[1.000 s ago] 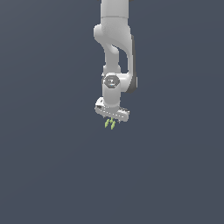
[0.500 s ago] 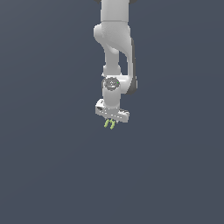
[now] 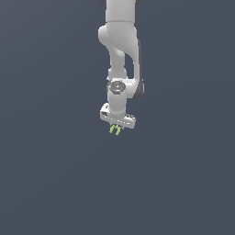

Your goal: Pick up the object and move it to a goal position.

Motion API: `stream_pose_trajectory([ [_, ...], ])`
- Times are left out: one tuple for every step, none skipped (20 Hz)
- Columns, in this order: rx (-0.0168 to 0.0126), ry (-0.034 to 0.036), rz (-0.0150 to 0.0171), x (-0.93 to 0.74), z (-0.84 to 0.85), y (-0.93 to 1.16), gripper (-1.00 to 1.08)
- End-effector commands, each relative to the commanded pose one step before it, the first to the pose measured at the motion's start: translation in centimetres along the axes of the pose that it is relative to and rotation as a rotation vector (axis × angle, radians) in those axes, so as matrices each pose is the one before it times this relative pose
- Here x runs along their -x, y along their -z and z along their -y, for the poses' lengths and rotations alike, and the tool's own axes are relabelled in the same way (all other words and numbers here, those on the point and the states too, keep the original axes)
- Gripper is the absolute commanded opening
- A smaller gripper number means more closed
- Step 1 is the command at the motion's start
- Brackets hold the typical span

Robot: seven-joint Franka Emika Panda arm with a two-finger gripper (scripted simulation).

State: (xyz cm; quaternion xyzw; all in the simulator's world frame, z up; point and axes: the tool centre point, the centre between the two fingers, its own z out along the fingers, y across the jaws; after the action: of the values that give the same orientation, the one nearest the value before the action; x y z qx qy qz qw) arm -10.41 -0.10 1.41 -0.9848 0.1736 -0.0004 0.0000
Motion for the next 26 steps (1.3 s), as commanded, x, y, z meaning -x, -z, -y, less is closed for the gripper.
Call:
stream_pose_trajectory([
  [-0.00026,0.00033,-0.00048,0.026,0.139,0.413,-1.00],
  [0.00000,0.00000,0.00000,0.027,0.079,0.265,-1.00],
  [0.00000,0.00000,0.00000,0.031,0.093,0.314,-1.00],
  [0.00000,0.00000,0.00000,0.036,0.108,0.364,-1.00],
  [0.00000,0.00000,0.00000,0.041,0.122,0.414,-1.00],
  [0.00000,0.00000,0.00000,0.045,0.137,0.465,-1.00],
  [0.00000,0.00000,0.00000,0.050,0.152,0.517,-1.00],
  [-0.00027,-0.00025,0.00032,0.049,0.154,0.560,-1.00],
  [0.00000,0.00000,0.00000,0.059,0.183,0.624,-1.00],
  [0.00000,0.00000,0.00000,0.063,0.197,0.676,-1.00],
  [0.00000,0.00000,0.00000,0.067,0.211,0.726,-1.00],
  [0.00000,0.00000,0.00000,0.070,0.224,0.774,-1.00],
  [0.00000,0.00000,0.00000,0.073,0.237,0.821,-1.00],
  [0.00000,0.00000,0.00000,0.076,0.248,0.866,-1.00],
  [0.00042,-0.00024,0.00005,0.073,0.252,0.899,-1.00],
  [0.00000,0.00000,0.00000,0.080,0.271,0.953,-1.00],
  [0.00046,-0.00013,-0.00008,0.080,0.281,0.989,-1.00],
  [0.00000,0.00000,0.00000,0.083,0.293,1.036,-1.00],
  [0.00046,-0.00008,-0.00014,0.083,0.300,1.052,-1.00],
  [0.00000,0.00000,0.00000,0.080,0.294,1.045,-1.00],
  [0.00046,-0.00006,-0.00016,0.078,0.296,1.032,-1.00],
  [0.00000,0.00000,0.00000,0.075,0.290,1.026,-1.00],
  [0.00046,-0.00003,-0.00016,0.075,0.296,1.017,-1.00],
  [0.00000,0.00000,0.00000,0.071,0.289,1.013,-1.00],
  [0.00000,0.00000,0.00000,0.069,0.289,1.009,-1.00],
  [0.00047,0.00006,-0.00013,0.071,0.302,1.001,-1.00],
])
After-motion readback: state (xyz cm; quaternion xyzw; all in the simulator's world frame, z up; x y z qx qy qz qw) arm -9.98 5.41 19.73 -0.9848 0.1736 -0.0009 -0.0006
